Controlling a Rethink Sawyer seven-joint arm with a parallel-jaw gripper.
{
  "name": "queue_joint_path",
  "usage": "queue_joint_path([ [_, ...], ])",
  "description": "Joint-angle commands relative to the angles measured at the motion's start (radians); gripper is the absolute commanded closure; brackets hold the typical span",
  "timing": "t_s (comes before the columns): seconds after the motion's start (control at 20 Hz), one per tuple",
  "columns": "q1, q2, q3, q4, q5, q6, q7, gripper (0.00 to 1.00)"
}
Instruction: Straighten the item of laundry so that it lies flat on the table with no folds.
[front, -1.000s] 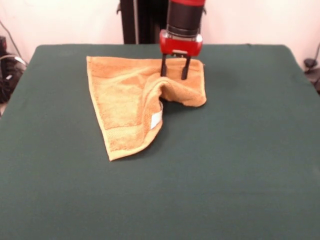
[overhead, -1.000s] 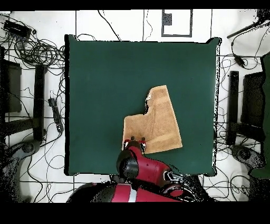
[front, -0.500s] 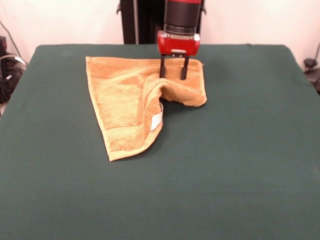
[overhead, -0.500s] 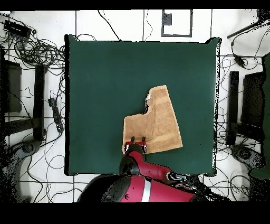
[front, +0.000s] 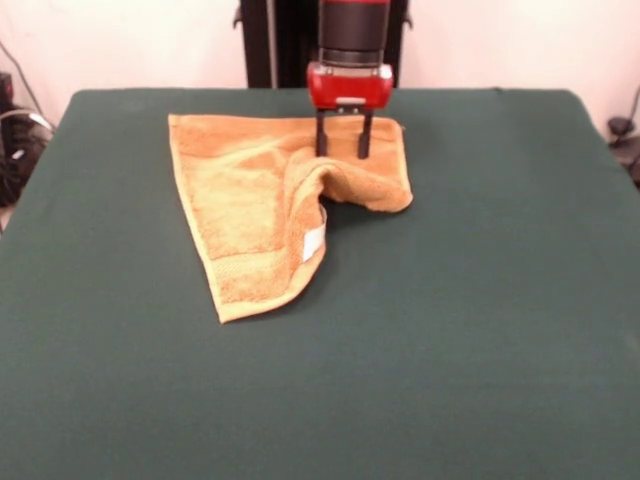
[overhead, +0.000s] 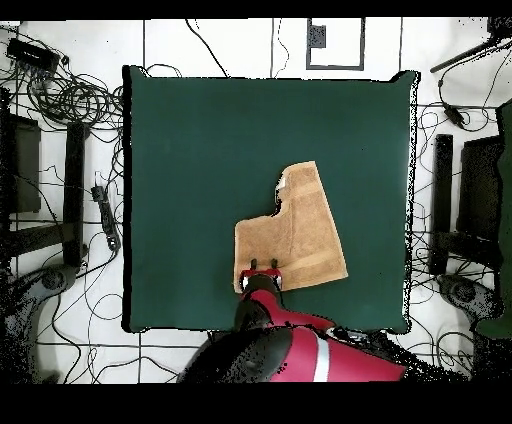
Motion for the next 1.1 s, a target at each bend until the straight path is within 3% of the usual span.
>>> queue_joint_path([
  [0.05,-0.093,0.101,-0.031,-0.098,0.013,0.225,0.111,0.00],
  [0.3,-0.111,0.077,-0.040,-0.099,-0.011,0.253,0.098,0.00],
  [0.7,-0.239,0.007,-0.021,-0.132,-0.145,0.384,0.010,0.00],
  [1.1,-0.292,-0.109,-0.017,-0.116,-0.238,0.480,0.002,0.00],
])
